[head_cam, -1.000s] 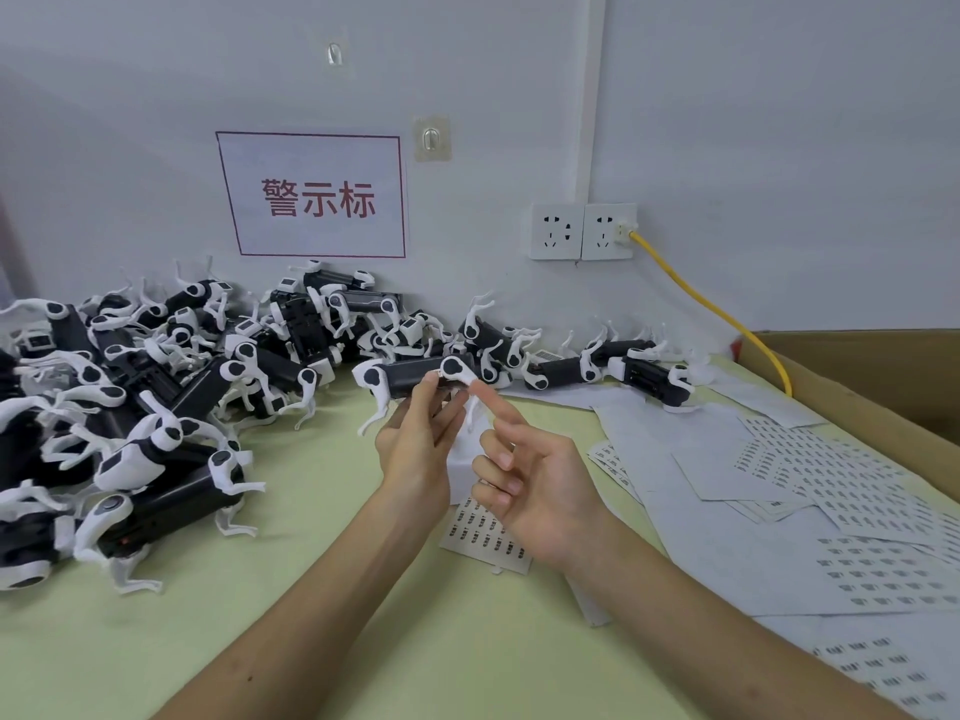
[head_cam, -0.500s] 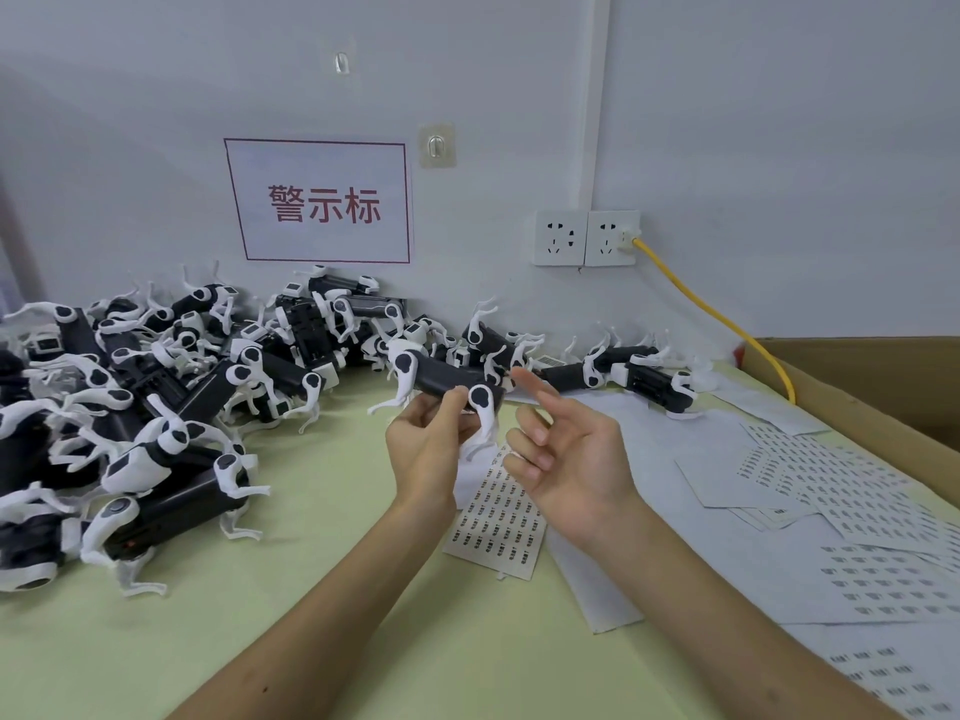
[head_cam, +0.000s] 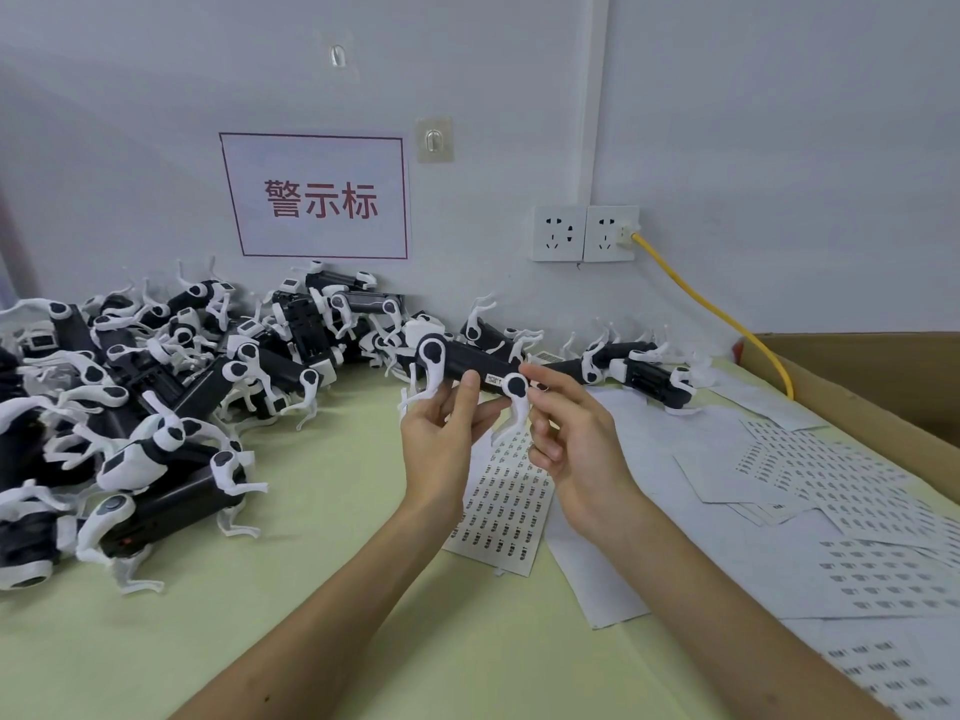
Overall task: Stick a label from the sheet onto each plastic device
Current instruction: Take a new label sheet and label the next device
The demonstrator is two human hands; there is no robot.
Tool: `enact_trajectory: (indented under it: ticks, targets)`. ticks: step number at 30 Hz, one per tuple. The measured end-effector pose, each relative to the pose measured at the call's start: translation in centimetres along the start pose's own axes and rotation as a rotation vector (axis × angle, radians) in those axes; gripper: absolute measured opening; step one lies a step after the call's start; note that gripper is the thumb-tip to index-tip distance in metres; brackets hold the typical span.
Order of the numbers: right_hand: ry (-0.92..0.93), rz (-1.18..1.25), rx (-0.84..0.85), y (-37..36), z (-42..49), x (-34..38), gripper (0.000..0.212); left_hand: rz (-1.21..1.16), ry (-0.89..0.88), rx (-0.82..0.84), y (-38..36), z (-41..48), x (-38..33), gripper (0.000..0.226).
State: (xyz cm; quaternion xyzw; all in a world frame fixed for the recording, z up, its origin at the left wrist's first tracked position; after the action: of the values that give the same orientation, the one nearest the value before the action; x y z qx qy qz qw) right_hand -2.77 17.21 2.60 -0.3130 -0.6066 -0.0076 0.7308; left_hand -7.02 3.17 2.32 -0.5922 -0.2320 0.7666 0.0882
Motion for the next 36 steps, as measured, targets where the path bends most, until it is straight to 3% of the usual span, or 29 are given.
enact_trajectory:
  ticks: [14, 17, 19, 28, 31, 34, 36]
  targets:
    - [0.020, -0.047, 0.042, -0.5, -0.4, -0.5, 0.023, 0.097, -0.057, -0.017, 0.7, 0.3, -0.3, 0.021]
    - [0.042, -0.088, 0.069, -0.9, -0.6, -0.4, 0.021, 0.138, -0.055, -0.078, 1.4, 0.8, 0.0, 0.033]
    - [0.067, -0.100, 0.100, -1.2, -0.8, -0.1, 0.021, 0.109, -0.053, -0.092, 1.6, 1.1, 0.0, 0.028]
    - [0.218, -0.178, 0.097, -0.9, -0.5, 1.2, 0.023, 0.050, -0.085, 0.019, 0.6, 0.5, 0.0, 0.035]
    - [0.270, -0.225, 0.045, -0.7, -0.4, 1.5, 0.024, 0.077, -0.110, 0.024, 0.6, 0.6, -0.1, 0.047]
    - [0.363, -0.347, -0.001, -0.4, -0.2, 2.2, 0.042, 0.086, -0.104, 0.023, 0.4, 0.7, 0.2, 0.041]
    - [0.274, -0.370, 0.095, -1.0, -0.1, 1.4, 0.051, 0.107, -0.106, 0.040, 0.2, 0.6, 0.5, 0.027]
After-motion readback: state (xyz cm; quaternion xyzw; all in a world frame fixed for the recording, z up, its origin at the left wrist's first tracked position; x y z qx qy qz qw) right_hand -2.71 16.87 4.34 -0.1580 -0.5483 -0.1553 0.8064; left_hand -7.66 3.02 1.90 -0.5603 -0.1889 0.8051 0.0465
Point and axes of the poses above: each hand's wrist, its own z-axis towards the middle knuckle, its own y-axis out of the back of the hand, x = y × z, the point moved 10 cm from there along z, towards the middle knuckle, and after that the axes turned 14 degrees about -x, right-handed, at the moved point
